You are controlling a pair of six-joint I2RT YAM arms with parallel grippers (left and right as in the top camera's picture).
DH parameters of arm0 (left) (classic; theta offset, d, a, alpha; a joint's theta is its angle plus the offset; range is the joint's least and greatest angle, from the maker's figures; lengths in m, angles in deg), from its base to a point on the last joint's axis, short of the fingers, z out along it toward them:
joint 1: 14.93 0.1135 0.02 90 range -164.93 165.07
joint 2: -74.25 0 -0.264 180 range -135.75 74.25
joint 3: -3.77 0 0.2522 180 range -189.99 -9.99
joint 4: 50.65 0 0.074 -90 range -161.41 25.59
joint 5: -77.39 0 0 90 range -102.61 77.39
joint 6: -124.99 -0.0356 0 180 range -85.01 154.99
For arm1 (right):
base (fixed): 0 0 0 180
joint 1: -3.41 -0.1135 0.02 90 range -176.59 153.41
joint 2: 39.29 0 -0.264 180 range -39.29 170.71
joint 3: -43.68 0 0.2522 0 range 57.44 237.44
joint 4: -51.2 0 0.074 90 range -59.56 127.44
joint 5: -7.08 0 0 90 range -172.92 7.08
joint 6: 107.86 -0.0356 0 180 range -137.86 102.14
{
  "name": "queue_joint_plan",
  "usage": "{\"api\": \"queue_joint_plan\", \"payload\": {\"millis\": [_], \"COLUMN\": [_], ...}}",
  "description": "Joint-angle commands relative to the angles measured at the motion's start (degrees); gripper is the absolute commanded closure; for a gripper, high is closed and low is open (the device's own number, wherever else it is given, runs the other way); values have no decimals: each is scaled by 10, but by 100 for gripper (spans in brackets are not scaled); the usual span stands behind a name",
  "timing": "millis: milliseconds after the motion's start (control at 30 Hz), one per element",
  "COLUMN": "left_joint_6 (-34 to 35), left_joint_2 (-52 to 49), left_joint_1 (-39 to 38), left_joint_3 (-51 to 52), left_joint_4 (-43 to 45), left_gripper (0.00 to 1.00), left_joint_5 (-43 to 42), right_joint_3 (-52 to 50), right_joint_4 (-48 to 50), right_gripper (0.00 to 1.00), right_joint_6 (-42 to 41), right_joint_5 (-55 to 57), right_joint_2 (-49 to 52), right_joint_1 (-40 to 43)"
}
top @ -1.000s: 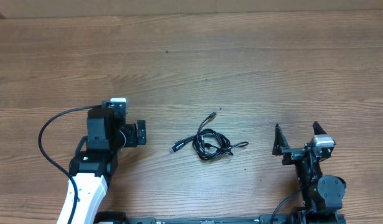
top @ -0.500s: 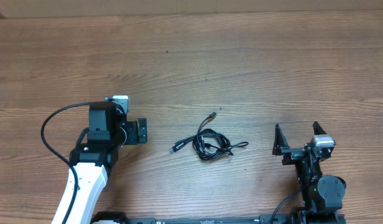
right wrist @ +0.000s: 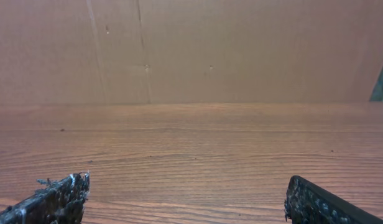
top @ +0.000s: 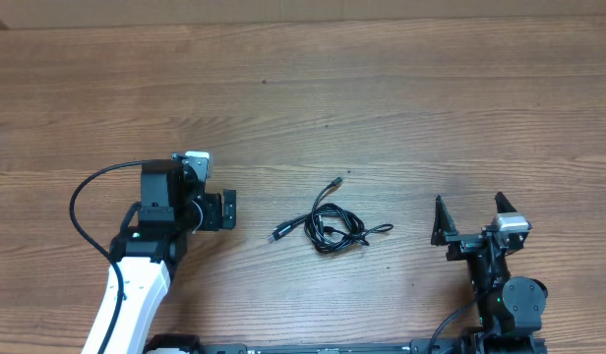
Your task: Untangle cables
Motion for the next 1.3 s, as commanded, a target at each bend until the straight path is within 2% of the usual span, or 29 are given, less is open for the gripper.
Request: {"api": "queue_joint_plan", "payload": {"millis": [0,1267], "left_joint_6": [-13,-13], "left_joint_2": [-2,-2], "left_joint_1": [5,6], "left_joint_3": [-17,-17], "left_joint_4": [1,6], "left_gripper": [0,0], "left_joint_5": [-12,-37], "right_joint_3": [-6,-6], "right_joint_4": [4,4], "right_gripper": [0,0], "right_joint_6": [2,2], "right_joint_5": [2,2], "right_joint_2": [-6,-6], "right_joint_1": [2,2]}}
